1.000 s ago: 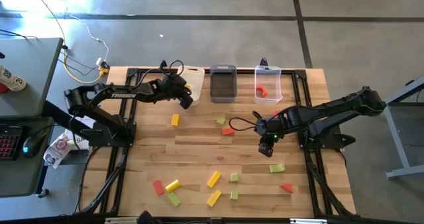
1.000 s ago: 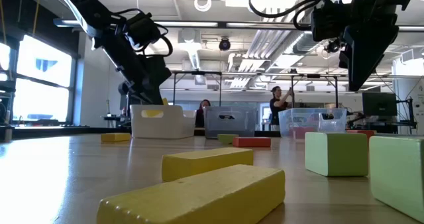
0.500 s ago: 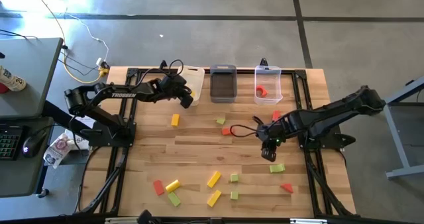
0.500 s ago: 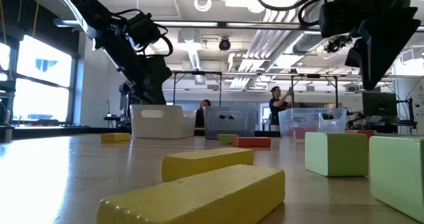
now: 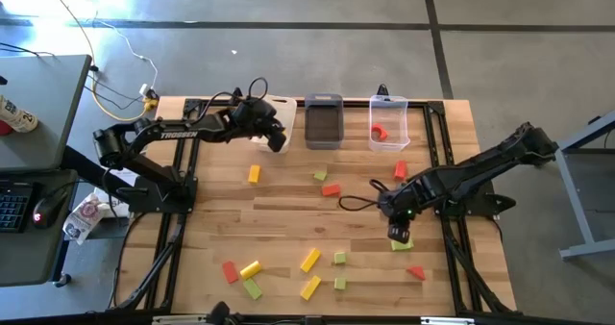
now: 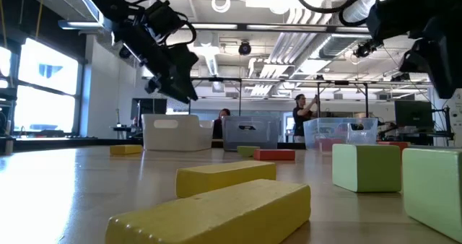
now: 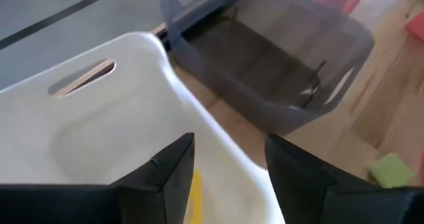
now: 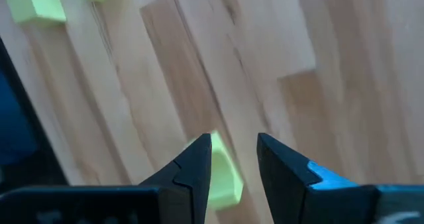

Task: Sort & place blocks by color
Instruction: Put the green block into the black bin

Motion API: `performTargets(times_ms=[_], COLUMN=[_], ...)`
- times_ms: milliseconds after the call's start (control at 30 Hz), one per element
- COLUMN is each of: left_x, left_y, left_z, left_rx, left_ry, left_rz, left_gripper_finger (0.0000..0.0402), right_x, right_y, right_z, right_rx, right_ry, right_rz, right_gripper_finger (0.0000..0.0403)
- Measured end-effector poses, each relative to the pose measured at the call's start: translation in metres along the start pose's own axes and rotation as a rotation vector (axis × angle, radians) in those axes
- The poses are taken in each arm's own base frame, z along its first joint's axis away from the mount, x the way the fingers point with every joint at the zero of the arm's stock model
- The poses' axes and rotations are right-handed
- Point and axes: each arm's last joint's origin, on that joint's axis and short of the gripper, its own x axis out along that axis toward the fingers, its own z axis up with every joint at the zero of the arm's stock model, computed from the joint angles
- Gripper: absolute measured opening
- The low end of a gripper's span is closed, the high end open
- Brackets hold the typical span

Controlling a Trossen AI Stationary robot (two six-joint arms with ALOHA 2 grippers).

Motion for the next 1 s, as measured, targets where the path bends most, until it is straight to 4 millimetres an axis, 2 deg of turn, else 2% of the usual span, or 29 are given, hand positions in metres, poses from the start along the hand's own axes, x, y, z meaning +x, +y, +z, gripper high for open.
performTargets(times_ms=[333,467,733,1000], left_x=[-0.007,-0.012,-0.017,-0.022], left_y=[-0.025,-0.036,-0.056,-0.073], left_z=[0.01,0.01,0.0,-0.008], left_rx=[0.049,0.08,0.091,0.082], left_ry=[0.002,0.045,0.114,0.14], left_rz=[-0.059,-0.075,-0.115,-0.152], left_gripper_finger=[0.0161,0.0161,0.0161,0.0161], right_x=[0.001,0.002,0.004,0.006], right_y=[0.004,0.008,0.015,0.025], right_z=[-0.015,-0.019,-0.028,-0.039], right_rx=[-0.073,-0.077,-0.146,-0.236], right_ry=[0.084,0.088,0.056,0.03], right_rz=[-0.047,-0.048,-0.093,-0.101], right_gripper_finger=[0.0099,0.0125,0.0203,0.0209])
